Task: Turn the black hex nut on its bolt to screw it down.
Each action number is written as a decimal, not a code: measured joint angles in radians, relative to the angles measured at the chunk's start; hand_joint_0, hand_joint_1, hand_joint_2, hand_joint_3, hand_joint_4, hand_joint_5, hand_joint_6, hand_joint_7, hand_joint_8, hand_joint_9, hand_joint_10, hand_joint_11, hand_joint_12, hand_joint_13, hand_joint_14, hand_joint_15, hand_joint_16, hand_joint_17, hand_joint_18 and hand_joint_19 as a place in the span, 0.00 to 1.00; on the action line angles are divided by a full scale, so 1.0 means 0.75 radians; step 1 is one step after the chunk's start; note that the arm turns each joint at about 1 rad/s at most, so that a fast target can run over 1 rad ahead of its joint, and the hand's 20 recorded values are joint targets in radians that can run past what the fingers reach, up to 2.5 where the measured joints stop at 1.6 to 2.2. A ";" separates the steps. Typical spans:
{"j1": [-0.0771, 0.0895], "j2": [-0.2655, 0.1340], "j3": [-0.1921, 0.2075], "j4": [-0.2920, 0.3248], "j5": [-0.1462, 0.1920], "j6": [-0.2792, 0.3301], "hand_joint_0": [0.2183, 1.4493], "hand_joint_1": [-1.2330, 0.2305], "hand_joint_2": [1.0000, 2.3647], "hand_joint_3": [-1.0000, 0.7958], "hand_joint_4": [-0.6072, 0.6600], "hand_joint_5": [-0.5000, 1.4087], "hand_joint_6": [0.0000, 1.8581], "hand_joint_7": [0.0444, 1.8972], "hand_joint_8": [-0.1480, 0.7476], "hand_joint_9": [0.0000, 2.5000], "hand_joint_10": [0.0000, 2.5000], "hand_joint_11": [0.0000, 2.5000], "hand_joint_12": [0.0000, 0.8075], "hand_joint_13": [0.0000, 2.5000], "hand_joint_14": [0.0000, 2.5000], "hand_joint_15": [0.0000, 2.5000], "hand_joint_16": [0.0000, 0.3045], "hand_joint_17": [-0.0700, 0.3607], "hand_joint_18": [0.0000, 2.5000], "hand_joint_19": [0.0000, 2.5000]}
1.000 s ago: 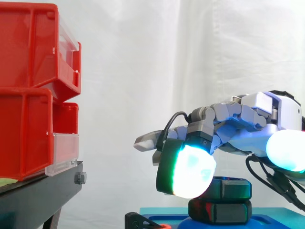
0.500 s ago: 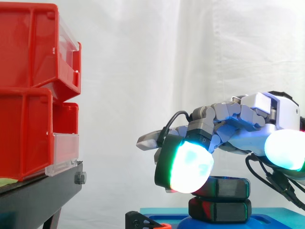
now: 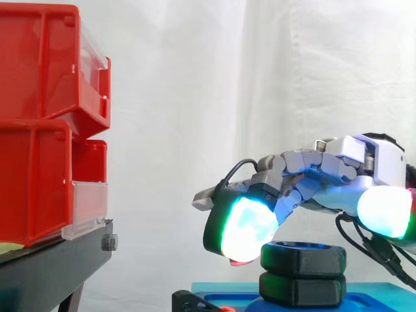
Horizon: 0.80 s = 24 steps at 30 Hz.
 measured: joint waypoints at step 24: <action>-0.082 0.001 0.103 0.052 -0.145 0.189 0.26 0.66 0.00 0.28 0.67 0.24 0.29 0.62 0.50 0.32 0.00 0.14 0.37 0.17 0.00 0.04 0.16 0.41 0.19 0.21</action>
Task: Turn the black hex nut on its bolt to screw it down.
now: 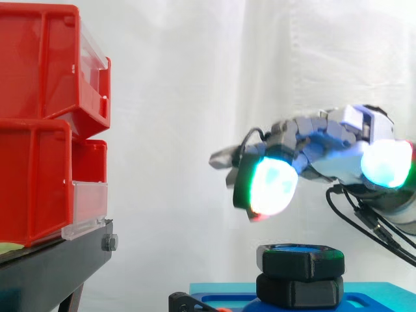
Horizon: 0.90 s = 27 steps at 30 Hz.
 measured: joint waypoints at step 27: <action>0.222 -0.001 0.033 -0.194 0.367 -0.179 0.26 0.65 0.00 0.28 0.68 0.23 0.27 0.62 0.50 0.33 0.00 0.14 0.37 0.17 0.00 0.04 0.16 0.41 0.19 0.21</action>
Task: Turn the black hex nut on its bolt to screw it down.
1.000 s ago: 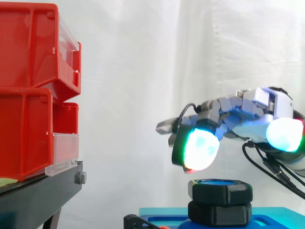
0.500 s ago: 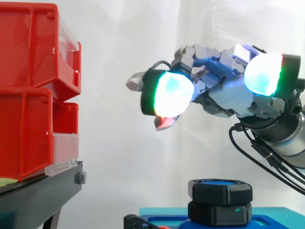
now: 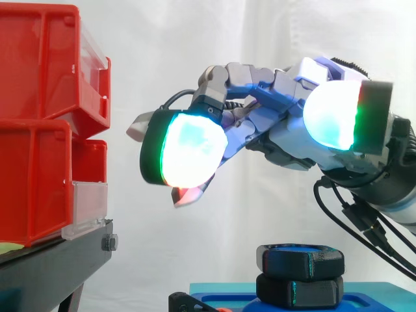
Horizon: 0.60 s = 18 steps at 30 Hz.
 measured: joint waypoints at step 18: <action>0.014 0.000 -0.095 0.005 0.007 -0.118 0.26 0.65 0.00 0.28 0.69 0.23 0.27 0.58 0.50 0.32 0.00 0.14 0.37 0.17 0.00 0.04 0.16 0.41 0.19 0.21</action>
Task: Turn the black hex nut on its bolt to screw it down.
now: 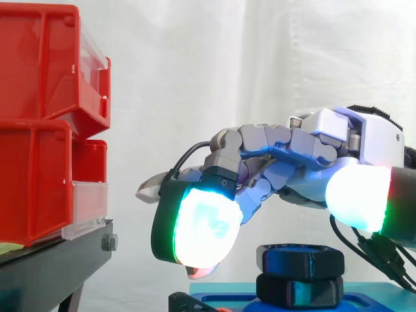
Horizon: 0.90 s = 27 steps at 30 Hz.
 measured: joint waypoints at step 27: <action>-0.029 0.000 -0.001 -0.051 -0.027 -0.118 0.19 0.43 0.00 0.28 0.77 0.19 0.32 0.47 0.52 0.31 0.00 0.17 0.42 0.18 0.00 0.04 0.18 0.45 0.22 0.20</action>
